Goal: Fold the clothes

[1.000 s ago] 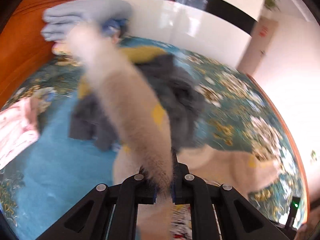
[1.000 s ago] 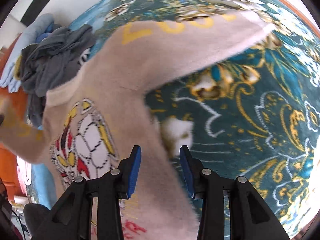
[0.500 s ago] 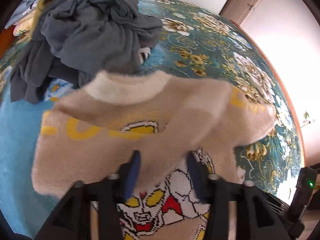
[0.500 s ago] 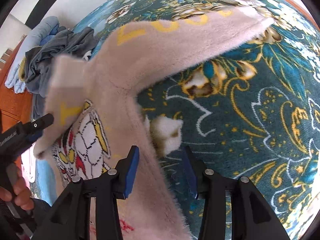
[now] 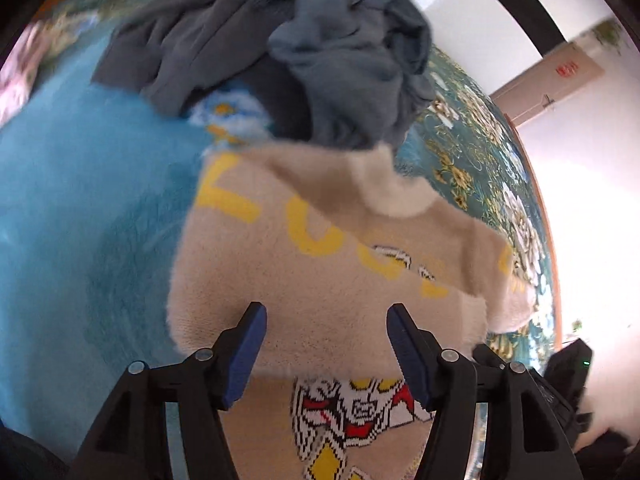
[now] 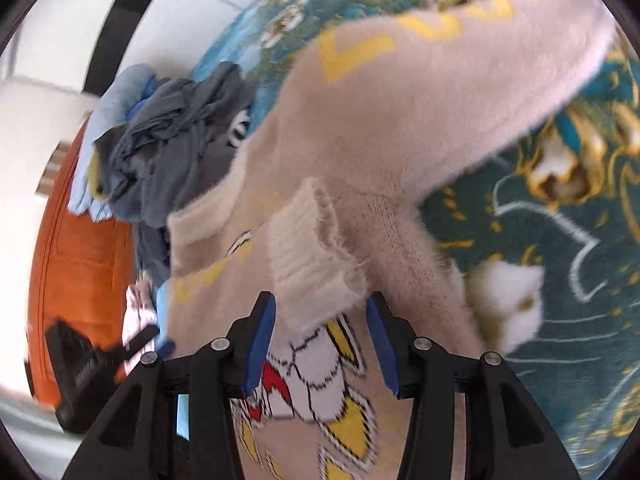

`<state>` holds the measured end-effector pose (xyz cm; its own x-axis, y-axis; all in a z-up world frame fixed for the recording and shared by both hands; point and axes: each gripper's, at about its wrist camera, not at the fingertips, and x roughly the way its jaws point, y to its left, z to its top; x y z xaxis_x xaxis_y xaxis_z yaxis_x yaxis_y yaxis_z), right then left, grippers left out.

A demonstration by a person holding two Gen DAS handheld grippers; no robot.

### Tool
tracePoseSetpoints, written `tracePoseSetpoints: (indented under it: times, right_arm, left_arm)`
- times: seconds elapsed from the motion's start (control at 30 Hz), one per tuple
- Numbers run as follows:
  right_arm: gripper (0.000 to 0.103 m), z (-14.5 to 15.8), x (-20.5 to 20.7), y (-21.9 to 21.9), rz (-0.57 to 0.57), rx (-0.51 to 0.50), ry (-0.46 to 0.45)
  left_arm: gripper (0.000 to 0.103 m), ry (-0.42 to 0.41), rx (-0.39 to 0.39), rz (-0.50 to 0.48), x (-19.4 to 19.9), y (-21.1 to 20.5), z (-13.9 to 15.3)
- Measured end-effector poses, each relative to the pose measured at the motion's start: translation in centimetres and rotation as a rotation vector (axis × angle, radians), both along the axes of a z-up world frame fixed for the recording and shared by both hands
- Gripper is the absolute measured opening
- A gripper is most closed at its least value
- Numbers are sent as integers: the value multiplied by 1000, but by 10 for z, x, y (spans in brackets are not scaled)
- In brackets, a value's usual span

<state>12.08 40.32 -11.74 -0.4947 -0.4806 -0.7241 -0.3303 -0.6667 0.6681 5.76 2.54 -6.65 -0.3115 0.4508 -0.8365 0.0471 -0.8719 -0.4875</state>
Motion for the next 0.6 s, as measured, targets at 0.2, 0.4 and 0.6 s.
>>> tracePoseSetpoints:
  times: [0.2,0.4,0.6]
  right_arm:
    - [24,5,-23,-7,-68,-37,15]
    - [11,47,-49,-13,14,80,135]
    - [11,57,-62,-5,44,216,170]
  left_arm:
    - [66,-29,107,10,5,-11,-26]
    - [68,-9,219,12,8,-22,-18]
    - [70,1,237,2,6,-22,-15]
